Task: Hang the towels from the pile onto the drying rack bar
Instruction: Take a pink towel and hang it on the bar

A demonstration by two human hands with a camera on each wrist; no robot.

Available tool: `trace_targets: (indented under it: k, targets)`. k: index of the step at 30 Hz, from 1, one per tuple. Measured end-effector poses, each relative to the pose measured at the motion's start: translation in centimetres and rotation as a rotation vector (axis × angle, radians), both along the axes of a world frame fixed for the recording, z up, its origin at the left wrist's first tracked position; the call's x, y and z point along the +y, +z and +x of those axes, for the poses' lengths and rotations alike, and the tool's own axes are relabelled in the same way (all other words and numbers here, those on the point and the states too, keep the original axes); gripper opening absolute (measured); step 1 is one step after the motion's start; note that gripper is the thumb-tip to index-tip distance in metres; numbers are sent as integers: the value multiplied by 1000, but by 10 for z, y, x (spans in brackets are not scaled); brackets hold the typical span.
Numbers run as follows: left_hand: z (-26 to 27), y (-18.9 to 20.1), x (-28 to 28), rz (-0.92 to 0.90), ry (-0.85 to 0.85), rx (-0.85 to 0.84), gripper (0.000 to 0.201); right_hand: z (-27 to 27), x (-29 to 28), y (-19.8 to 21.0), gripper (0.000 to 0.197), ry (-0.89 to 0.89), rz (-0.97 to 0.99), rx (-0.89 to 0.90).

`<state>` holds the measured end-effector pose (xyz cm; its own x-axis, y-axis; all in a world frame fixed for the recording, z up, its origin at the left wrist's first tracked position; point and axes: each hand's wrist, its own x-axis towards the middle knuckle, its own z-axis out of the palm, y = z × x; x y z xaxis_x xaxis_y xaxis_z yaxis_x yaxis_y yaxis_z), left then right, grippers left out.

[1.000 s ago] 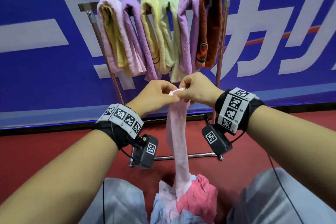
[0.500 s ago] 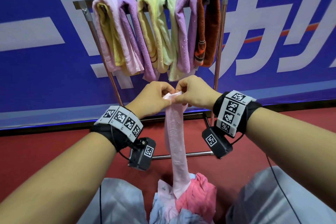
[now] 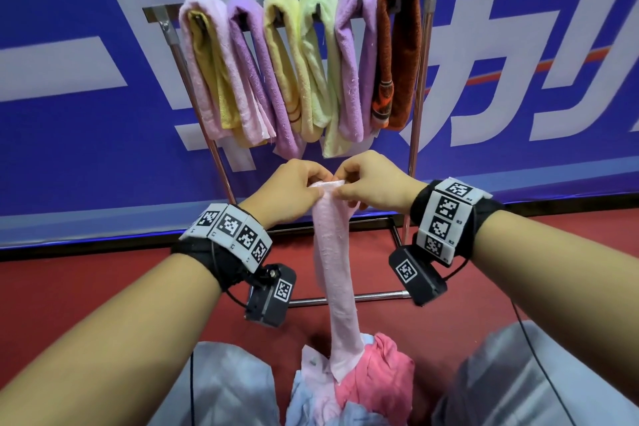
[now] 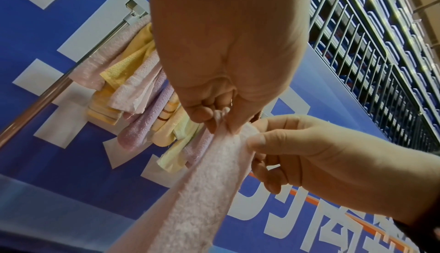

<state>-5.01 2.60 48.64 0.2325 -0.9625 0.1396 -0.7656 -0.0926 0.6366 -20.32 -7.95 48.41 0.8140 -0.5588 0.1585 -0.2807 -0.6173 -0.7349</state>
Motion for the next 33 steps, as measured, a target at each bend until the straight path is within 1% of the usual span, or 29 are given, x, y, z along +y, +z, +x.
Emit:
trace_targets:
  k: [2, 4, 6, 8, 10, 13, 16, 19, 23, 26, 28, 31, 33]
  targets:
    - [0, 1, 1, 0, -2, -10, 26, -2, -4, -2, 4, 14, -101, 34]
    - [1, 2, 2, -10, -5, -25, 29, -4, -10, -7, 10, 14, -236, 111]
    - [2, 3, 4, -25, -11, -38, 30, -8, -18, -14, 14, 13, -309, 197]
    - [3, 5, 5, -31, -2, -46, 29, -13, -25, -21, 15, 19, -302, 257]
    - [4, 11, 6, -30, 9, -31, 25, -20, -28, -21, 21, 31, -273, 310]
    - [5, 30, 8, -49, 8, -11, 22, -29, -33, -9, 28, -2, -249, 347]
    - [5, 57, 9, -87, 9, -48, 20, -33, -36, 19, 30, -26, -266, 315]
    - [9, 83, 10, -120, 26, -153, 26, -34, -40, 49, 30, -50, -292, 251]
    - [18, 118, 12, -143, 58, -255, 29, -35, -45, 94, 39, -108, -219, 107]
    - [23, 153, 13, -161, 59, -285, 29, -32, -46, 131, 28, -98, -132, -20]
    - [29, 178, 11, -179, 61, -302, 30, -26, -49, 157, 21, -123, -118, -96]
    - [40, 212, 4, -213, 83, -345, 33, -17, -53, 193, 24, -150, -169, -138]
    - [48, 228, 1, -258, 73, -365, 35, -11, -54, 211, 23, -139, -185, -147]
